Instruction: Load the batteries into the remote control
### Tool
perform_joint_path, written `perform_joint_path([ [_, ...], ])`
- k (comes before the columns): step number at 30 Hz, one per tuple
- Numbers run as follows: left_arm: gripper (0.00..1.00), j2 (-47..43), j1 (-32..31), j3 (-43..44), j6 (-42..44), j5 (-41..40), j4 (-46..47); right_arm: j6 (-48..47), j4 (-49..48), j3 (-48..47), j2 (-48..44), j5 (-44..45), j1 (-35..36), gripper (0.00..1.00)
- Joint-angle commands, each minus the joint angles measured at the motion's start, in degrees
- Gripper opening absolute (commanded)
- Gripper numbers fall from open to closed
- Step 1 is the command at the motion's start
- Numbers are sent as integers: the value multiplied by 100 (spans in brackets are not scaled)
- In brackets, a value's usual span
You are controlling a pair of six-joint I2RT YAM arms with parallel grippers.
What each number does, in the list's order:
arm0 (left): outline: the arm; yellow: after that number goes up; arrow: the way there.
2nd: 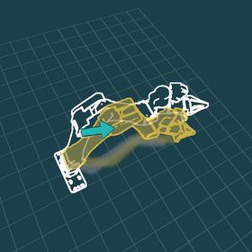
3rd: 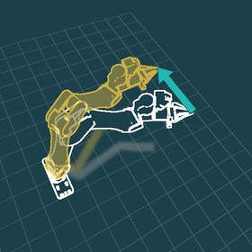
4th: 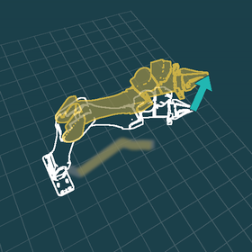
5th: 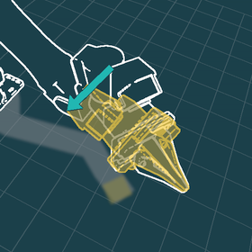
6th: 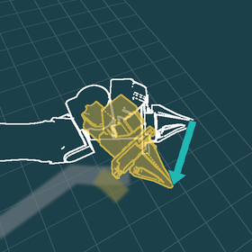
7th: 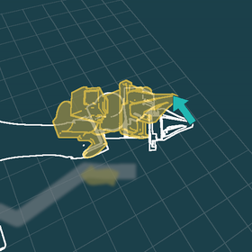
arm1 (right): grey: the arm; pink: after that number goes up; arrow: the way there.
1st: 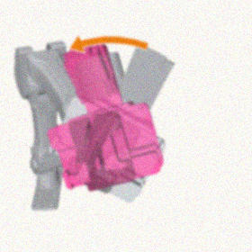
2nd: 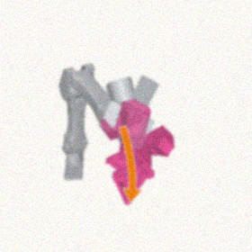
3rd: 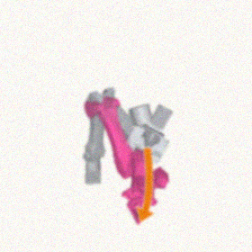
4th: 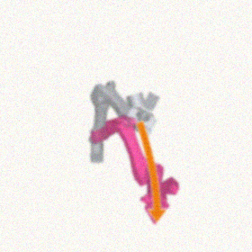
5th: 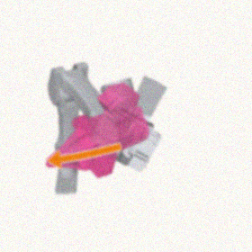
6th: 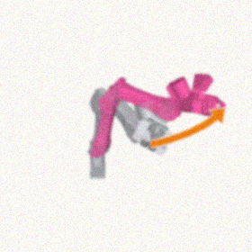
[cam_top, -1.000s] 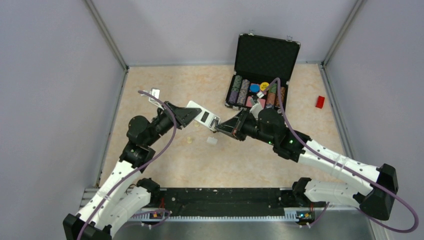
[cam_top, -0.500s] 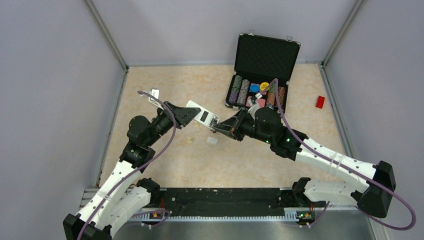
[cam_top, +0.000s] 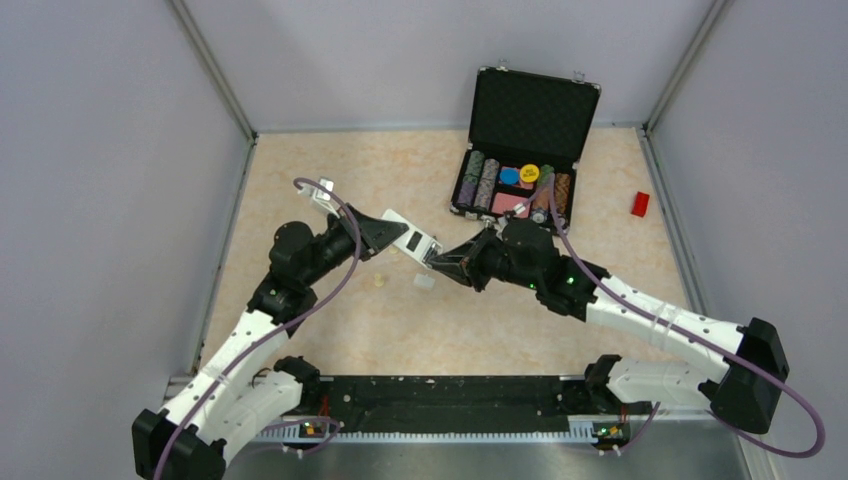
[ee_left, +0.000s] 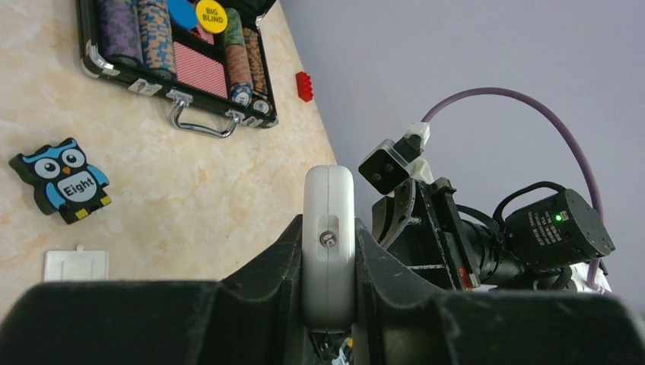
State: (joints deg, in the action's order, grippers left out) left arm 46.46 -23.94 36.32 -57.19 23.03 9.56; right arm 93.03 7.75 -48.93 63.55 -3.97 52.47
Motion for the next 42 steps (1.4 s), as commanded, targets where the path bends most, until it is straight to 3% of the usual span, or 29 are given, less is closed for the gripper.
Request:
perform_joint_path([
  [1,0,31,-40,320,-375,603,319,332,7,181,-15,31,-86,8],
  [10,0,176,-31,454,-734,874,431,539,64,384,-172,57,-169,19],
  [18,0,291,-27,719,-799,898,-2,525,86,339,-184,38,-208,21],
  [23,0,364,-31,874,-642,642,-432,488,-4,413,-220,-44,-219,17],
  [32,0,464,-31,891,-366,619,-419,429,-236,552,-199,-217,-212,5],
  [42,0,566,-31,918,77,510,-456,599,-557,605,-351,-623,-217,2],
])
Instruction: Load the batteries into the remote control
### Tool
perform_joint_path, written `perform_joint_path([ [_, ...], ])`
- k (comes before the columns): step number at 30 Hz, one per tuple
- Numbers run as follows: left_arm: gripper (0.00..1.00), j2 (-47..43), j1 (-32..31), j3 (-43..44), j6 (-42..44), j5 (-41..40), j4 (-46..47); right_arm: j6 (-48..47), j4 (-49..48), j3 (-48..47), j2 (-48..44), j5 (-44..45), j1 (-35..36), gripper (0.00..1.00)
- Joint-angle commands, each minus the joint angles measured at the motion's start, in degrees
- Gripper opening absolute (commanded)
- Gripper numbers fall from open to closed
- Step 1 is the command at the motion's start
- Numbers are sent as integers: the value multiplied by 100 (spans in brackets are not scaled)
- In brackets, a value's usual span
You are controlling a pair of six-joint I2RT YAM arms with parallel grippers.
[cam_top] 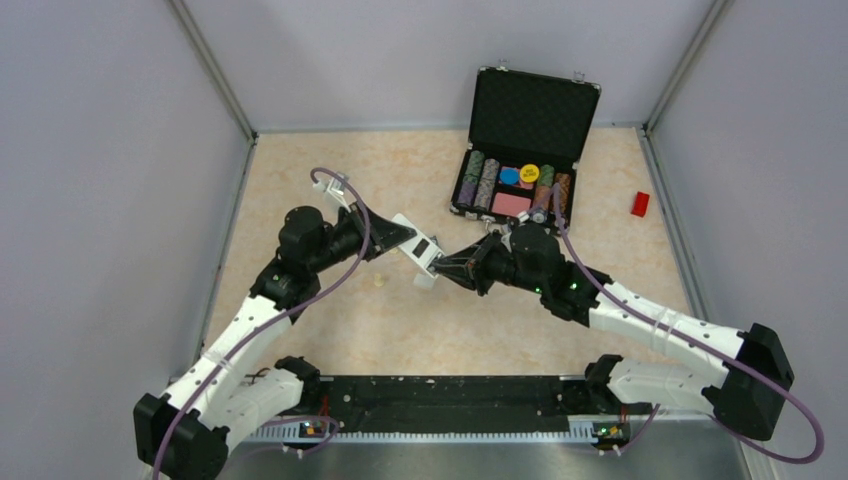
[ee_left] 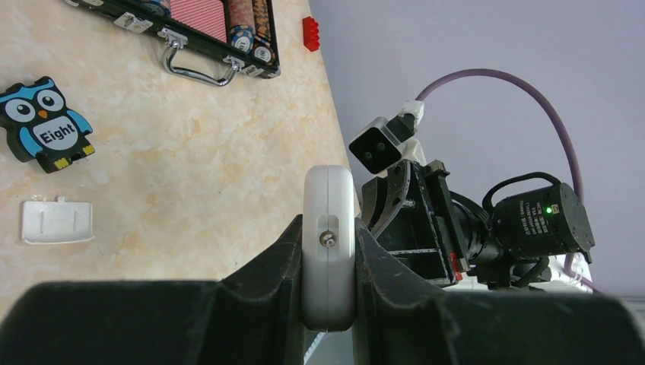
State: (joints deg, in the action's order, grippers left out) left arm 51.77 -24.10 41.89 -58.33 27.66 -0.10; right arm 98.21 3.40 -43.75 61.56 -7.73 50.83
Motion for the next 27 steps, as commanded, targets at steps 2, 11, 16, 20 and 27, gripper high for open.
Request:
perform_joint_path([
  [2,0,115,-16,400,238,111,489,159,-162,123,-211,-353,-55,2],
  [11,0,430,-16,534,329,653,537,348,-288,392,-456,-712,-55,2],
  [16,0,574,-16,644,467,1028,542,339,-526,461,-469,-868,-54,4],
  [20,0,647,-16,703,572,1261,536,370,-625,534,-516,-964,-50,4],
  [27,0,702,-15,797,709,1598,512,532,-743,752,-572,-1053,-49,5],
])
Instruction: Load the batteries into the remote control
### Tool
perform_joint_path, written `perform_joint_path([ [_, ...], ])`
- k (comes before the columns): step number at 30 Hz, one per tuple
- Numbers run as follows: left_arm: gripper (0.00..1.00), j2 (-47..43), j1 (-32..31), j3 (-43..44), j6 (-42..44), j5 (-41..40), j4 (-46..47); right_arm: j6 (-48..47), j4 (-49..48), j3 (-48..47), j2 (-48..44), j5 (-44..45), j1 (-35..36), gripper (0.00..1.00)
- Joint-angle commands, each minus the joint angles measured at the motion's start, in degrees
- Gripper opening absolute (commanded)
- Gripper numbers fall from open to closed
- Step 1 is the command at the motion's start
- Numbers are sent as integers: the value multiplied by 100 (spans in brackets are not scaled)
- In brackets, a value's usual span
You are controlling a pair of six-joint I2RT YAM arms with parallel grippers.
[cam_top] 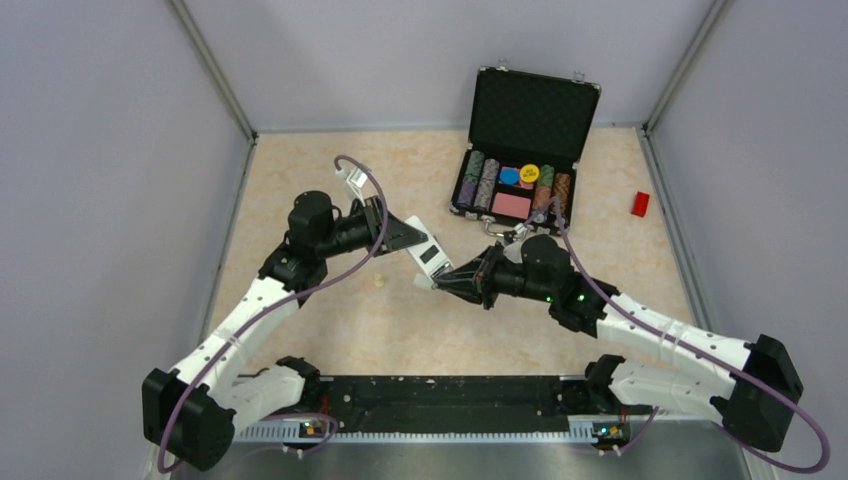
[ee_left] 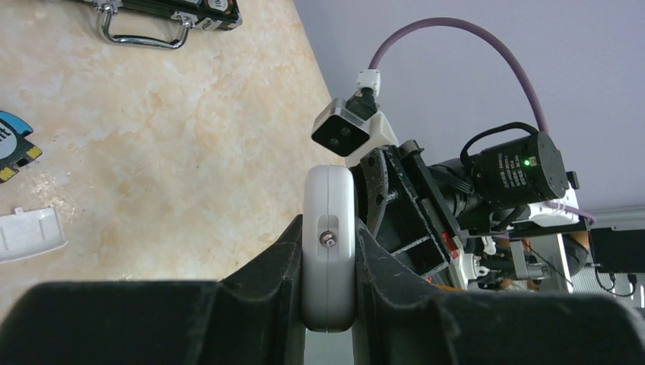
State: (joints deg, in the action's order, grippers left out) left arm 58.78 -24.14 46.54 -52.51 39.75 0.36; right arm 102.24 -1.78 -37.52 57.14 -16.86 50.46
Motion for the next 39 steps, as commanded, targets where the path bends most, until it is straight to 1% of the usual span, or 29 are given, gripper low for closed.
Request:
perform_joint_path([
  [1,0,5,-7,353,177,424,420,150,-226,157,-136,-149,-12,5],
  [5,0,83,-3,468,351,716,215,212,-213,229,-198,-142,-18,7],
  [16,0,190,-3,550,505,1434,49,322,-226,367,-202,-148,-16,12],
  [23,0,278,-3,588,480,1379,-12,417,-327,418,-181,-244,-18,13],
  [28,0,409,-2,652,380,1341,-1,473,-338,455,-185,-261,-18,21],
  [38,0,586,6,717,275,1222,-10,500,-326,455,-234,-200,-17,29],
  [39,0,615,10,736,284,1209,-173,487,-311,451,-258,-195,-17,30],
])
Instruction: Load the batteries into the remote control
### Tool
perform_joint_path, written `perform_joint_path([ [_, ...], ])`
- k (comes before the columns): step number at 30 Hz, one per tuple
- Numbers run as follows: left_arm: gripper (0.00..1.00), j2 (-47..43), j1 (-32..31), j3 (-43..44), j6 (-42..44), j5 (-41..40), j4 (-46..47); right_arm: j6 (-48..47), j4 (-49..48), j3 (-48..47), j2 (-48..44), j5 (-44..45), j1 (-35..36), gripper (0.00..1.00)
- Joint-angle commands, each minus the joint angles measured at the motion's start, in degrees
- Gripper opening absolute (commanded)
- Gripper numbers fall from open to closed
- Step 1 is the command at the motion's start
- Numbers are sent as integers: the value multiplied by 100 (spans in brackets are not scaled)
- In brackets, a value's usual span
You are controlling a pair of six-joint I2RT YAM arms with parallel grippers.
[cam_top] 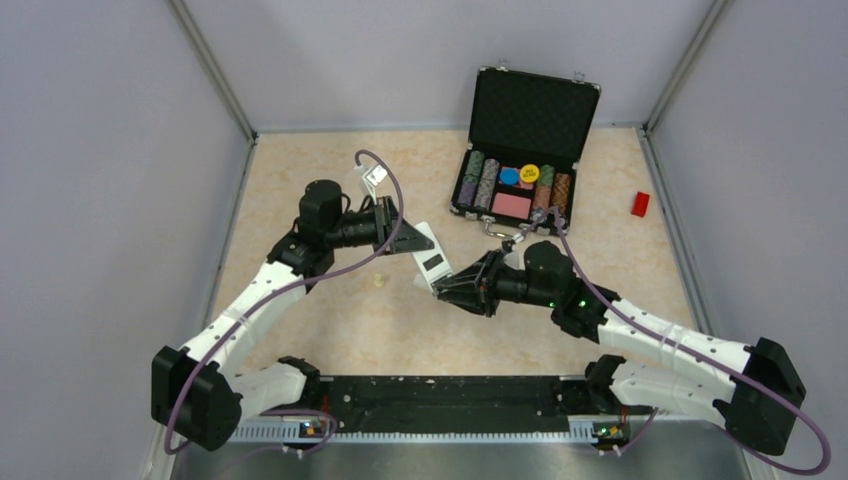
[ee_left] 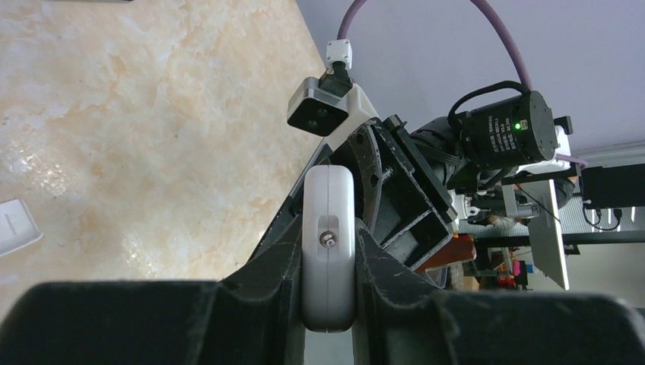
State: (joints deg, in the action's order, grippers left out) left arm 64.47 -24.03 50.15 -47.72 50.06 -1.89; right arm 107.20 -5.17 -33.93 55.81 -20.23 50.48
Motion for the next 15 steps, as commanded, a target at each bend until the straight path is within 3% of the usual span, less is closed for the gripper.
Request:
perform_joint_path([
  [1,0,80,3,393,-198,170,11,-28,51,96,-162,154,-19,32],
  [11,0,556,47,518,-381,194,-145,-504,488,201,-891,426,-21,51],
  [15,0,642,48,522,-457,255,-169,-1021,840,124,-1201,629,-51,66],
])
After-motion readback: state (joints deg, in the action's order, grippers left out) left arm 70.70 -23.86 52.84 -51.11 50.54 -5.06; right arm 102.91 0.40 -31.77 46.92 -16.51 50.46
